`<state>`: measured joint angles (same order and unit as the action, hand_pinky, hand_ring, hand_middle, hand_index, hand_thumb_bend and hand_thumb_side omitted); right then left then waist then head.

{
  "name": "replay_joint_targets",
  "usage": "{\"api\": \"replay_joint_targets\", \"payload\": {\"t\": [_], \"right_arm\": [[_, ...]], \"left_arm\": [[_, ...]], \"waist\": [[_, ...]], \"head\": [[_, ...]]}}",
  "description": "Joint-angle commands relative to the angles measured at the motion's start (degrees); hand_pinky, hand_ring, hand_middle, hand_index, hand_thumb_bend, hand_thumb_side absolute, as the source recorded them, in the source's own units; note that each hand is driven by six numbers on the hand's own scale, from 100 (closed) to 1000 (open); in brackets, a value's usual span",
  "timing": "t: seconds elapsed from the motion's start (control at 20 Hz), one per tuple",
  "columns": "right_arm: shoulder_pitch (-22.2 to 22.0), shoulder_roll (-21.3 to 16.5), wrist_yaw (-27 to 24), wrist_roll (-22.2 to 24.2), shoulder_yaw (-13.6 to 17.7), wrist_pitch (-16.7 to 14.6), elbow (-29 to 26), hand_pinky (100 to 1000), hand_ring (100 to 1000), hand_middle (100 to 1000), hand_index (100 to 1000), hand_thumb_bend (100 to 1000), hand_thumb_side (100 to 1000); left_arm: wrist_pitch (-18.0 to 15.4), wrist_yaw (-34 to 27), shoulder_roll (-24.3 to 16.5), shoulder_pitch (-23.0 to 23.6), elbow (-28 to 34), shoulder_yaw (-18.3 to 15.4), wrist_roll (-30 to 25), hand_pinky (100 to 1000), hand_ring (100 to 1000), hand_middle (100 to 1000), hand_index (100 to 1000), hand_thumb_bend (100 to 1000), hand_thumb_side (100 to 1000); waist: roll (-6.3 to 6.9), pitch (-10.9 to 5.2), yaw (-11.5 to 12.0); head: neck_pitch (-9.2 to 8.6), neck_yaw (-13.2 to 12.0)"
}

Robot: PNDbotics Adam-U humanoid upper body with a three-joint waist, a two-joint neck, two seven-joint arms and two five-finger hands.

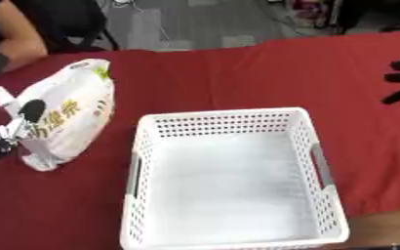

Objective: Pick up objects on the table and place them in the box.

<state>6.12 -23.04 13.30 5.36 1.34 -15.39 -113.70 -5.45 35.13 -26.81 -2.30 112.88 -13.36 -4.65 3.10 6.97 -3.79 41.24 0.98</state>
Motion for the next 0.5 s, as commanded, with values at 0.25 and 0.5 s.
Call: {"api": "replay_joint_targets", "payload": {"t": [0.25, 0.5], "right_arm": [[0.30, -0.66, 0.05, 0.25, 0.02, -0.04, -0.89, 583, 782, 807, 899, 367, 916], [0.28, -0.62, -0.02, 0.40, -0.08, 0.01, -0.89, 583, 782, 807, 899, 368, 915]], "left_arm": [[0.28, -0.10, -2.91, -2.28, -2.84, 0.31, -1.22, 841, 843, 904, 931, 1000, 863], [0.09, 0.33, -5.27, -5.37, -8.41, 1.13, -2.35, 842, 845, 905, 935, 1000, 883]], "waist": [[0.02, -0.70, -0.18], [0.03, -0.79, -0.33]], "head": [[-0.73, 0.26], [-0.77, 0.17]]}}
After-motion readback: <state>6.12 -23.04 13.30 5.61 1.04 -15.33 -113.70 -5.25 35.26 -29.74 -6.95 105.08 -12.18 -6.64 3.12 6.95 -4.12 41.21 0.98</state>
